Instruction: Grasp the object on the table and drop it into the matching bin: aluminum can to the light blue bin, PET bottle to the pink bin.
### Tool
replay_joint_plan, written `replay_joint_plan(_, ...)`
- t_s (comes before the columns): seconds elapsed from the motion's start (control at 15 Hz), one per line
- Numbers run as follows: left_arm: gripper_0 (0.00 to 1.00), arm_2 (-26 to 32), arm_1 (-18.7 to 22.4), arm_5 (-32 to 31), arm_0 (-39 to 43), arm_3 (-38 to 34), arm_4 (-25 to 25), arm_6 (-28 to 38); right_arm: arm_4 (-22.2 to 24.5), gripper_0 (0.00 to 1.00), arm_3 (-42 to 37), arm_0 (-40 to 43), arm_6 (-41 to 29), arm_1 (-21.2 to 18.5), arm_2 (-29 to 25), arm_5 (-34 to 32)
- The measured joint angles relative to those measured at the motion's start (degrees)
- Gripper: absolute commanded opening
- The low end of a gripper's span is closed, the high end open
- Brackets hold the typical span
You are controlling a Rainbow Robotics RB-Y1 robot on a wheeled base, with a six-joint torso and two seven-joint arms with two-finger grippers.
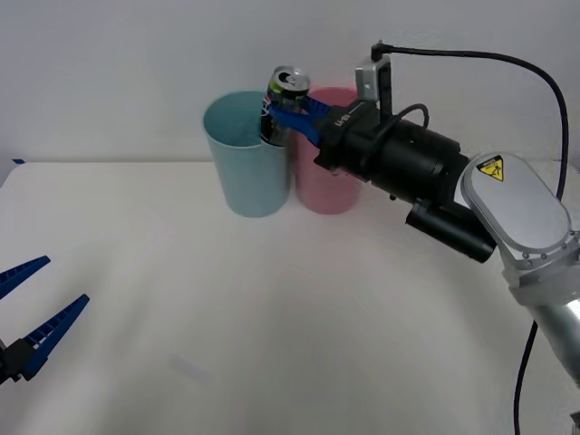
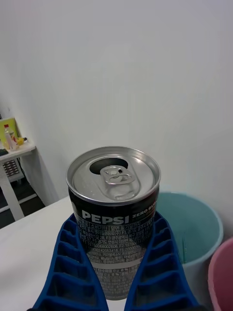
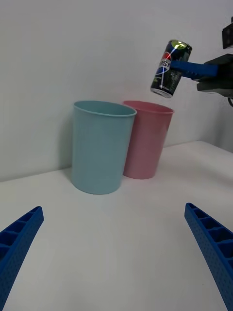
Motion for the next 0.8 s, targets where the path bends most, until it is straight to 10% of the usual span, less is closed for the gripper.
replay_joint_plan(0.8, 1.0, 0.0, 0.0, 0.0, 0.0, 0.0, 0.0, 0.0, 4.33, 0.0, 32.87, -25.18, 0.64, 8.65, 1.81, 0.49)
